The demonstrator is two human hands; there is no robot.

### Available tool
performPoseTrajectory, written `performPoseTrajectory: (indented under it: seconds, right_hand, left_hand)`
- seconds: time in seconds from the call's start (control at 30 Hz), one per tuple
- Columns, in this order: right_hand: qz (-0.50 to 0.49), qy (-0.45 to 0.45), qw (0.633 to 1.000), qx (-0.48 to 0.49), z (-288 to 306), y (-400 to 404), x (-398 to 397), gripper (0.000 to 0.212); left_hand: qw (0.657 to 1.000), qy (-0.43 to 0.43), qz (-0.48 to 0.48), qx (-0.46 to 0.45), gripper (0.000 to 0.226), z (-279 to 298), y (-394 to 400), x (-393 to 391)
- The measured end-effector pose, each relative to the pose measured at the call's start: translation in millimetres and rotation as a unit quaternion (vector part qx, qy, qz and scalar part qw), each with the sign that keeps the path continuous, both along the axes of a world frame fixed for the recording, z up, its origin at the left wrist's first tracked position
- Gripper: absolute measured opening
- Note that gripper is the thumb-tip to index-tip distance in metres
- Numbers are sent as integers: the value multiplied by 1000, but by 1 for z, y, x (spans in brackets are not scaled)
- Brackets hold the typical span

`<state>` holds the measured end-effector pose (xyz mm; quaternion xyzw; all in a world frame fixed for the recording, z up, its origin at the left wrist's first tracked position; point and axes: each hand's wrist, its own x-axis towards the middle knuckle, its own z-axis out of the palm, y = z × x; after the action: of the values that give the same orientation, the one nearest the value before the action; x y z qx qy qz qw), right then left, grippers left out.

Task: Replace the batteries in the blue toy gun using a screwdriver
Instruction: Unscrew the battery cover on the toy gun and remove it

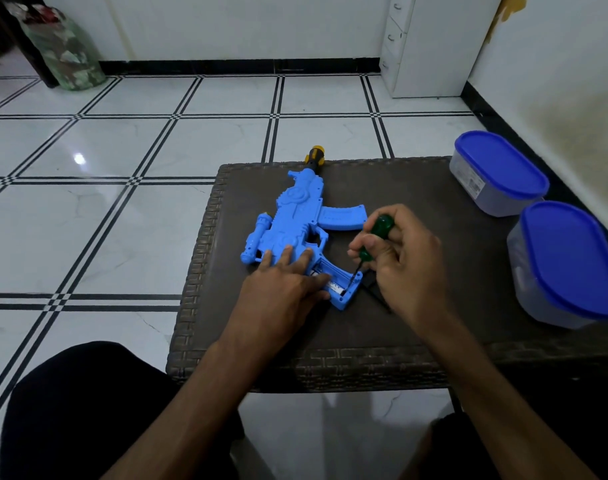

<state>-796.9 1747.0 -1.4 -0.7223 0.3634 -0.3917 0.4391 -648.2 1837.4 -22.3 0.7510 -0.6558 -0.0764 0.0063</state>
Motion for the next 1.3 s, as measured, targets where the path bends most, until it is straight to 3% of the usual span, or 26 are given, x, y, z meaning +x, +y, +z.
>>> performPoseTrajectory:
  seconds: [0.13, 0.4, 0.5, 0.63, 0.7, 0.77, 0.87, 0.93, 1.0, 1.3]
  right_hand:
    - [-15, -17, 999, -34, -5, 9, -2, 3]
    - [-33, -87, 995, -40, -10, 17, -14, 14]
    - [-41, -136, 990, 5, -14, 19, -18, 22]
    - [-76, -259, 956, 114, -20, 17, -25, 17]
    - [-82, -279, 947, 140, -17, 16, -27, 15]
    - [-66, -237, 961, 124, -9, 12, -30, 12]
    - [15, -39, 999, 35, 4, 1, -29, 11]
    - [74, 130, 988, -50, 11, -11, -25, 10]
    - [143, 246, 953, -107, 16, -21, -18, 20]
    - [318, 361, 861, -165, 6, -52, 9, 45]
  left_hand:
    - [1000, -17, -4, 2, 43, 0, 0, -1]
    - [1000, -8, -4, -6, 43, -3, 0, 0]
    - [1000, -4, -7, -15, 43, -3, 1, 0]
    - [1000, -5, 2, -10, 45, -3, 0, -1]
    - [1000, 4, 4, -16, 45, -1, 0, -2]
    - [1000, 4, 6, -15, 46, 0, 0, -3]
    - [999, 23, 17, -26, 51, -1, 1, -3]
    - [997, 54, 33, -36, 56, -1, 2, -1]
    - [995, 74, 43, -43, 60, -3, 3, 2]
    - [994, 83, 41, -51, 59, -6, 2, 8]
